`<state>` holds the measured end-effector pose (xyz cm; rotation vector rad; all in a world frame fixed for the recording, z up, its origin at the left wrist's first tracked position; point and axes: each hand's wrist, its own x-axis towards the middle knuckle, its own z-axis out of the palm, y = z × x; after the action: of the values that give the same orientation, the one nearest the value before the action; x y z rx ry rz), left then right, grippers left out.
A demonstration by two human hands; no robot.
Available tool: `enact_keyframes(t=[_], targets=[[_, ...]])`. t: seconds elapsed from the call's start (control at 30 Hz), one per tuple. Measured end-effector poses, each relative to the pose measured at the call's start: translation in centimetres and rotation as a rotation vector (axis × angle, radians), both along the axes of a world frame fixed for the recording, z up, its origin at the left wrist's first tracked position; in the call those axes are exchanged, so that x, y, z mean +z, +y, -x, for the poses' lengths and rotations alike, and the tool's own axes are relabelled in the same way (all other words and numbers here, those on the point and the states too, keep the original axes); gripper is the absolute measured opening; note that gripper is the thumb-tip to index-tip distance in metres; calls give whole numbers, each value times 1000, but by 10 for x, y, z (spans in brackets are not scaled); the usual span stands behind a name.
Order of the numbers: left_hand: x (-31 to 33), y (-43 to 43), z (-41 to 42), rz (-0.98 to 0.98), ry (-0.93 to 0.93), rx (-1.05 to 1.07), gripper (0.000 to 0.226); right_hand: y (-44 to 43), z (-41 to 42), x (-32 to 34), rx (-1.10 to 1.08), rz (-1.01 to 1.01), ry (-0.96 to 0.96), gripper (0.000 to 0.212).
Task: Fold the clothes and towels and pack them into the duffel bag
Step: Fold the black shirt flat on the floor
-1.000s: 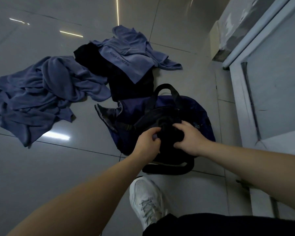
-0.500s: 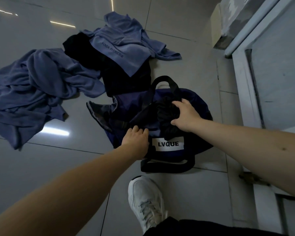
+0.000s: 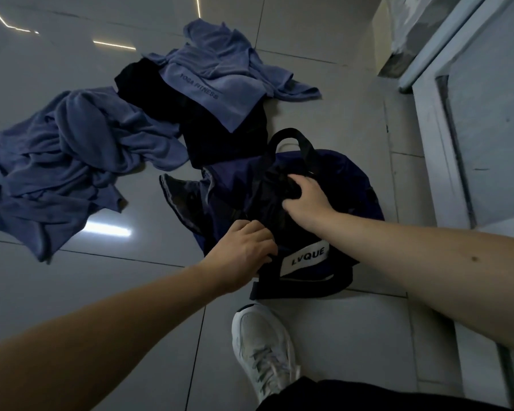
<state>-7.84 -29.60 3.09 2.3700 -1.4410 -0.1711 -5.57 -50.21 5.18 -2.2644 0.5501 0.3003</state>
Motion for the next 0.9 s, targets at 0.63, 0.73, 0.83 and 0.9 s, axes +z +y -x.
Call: enact_keyframes(t=[0.63,0.73,0.83,0.9], targets=[[0,12,-23,-38,-11,-102,12,14,25,-46,257,80,169,72],[-5,20,-37,-201,-115,-127,35,26,24,-53,193,85,149,72],[-8,30,-48,-352,-167,-161,48,25,18,-54,49,-79,85,70],[-7,33,-57,-389,-201,-177,42,22,18,-55,42,-142,72,67]])
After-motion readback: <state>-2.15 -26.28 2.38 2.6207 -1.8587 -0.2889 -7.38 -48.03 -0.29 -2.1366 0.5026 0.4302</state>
